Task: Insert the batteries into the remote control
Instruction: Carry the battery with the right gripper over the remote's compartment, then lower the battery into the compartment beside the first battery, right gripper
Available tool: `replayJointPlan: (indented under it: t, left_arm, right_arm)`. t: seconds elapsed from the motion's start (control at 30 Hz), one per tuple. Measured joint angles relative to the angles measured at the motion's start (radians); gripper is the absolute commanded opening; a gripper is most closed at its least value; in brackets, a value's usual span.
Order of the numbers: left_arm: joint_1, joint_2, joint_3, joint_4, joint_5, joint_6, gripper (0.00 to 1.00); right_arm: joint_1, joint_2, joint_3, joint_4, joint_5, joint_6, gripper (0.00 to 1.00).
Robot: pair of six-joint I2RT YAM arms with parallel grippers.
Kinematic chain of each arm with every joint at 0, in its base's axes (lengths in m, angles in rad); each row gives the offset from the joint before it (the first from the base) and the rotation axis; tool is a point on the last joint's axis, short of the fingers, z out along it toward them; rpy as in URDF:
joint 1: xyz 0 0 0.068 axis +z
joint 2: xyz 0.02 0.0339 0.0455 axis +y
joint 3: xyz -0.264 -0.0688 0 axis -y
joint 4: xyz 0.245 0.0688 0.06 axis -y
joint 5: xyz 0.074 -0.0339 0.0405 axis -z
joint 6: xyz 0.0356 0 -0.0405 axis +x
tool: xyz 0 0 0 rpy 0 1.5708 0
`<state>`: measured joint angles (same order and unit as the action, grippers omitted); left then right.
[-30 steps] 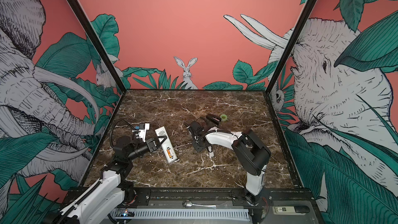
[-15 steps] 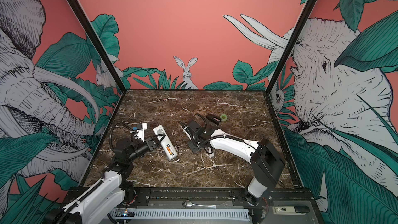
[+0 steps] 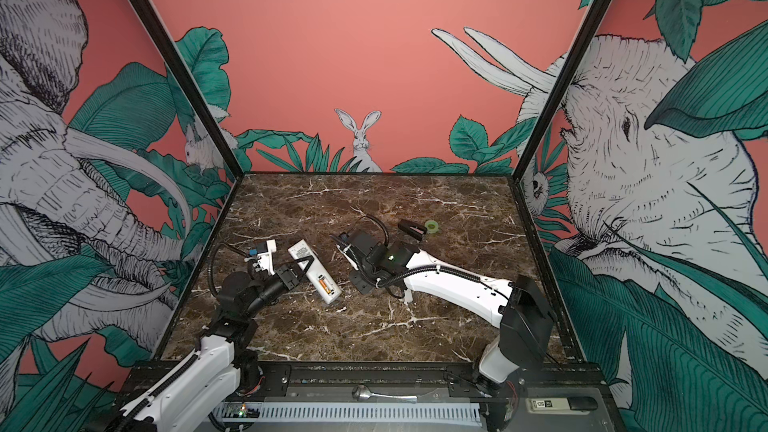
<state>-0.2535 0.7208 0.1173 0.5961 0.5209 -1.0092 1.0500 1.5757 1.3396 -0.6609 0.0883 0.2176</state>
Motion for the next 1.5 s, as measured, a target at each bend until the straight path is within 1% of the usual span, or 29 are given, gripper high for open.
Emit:
replayJointPlan:
  t: [0.23,0.43,0.7,0.97,1.5]
  left_arm:
    - [0.0,-0.009,-0.018,-0.002,-0.035,-0.013,0.0]
    - [0.0,-0.011,-0.021,-0.002,-0.047,-0.02,0.0]
    - [0.0,-0.015,-0.021,-0.002,-0.053,-0.028,0.0]
    - [0.0,-0.02,-0.023,-0.001,-0.06,-0.041,0.0]
    - [0.0,-0.024,-0.035,0.0,-0.066,-0.047,0.0]
  right_arm:
    - [0.062,0.055,0.117,-0.015,0.0,-0.002,0.0]
    - [0.086,0.135,0.158,-0.04,-0.016,-0.004,0.0]
    - [0.104,0.167,0.208,-0.066,-0.036,-0.003,0.0]
    - [0.12,0.188,0.214,-0.067,-0.055,0.003,0.0]
    - [0.122,0.248,0.236,-0.085,-0.054,0.019,0.0]
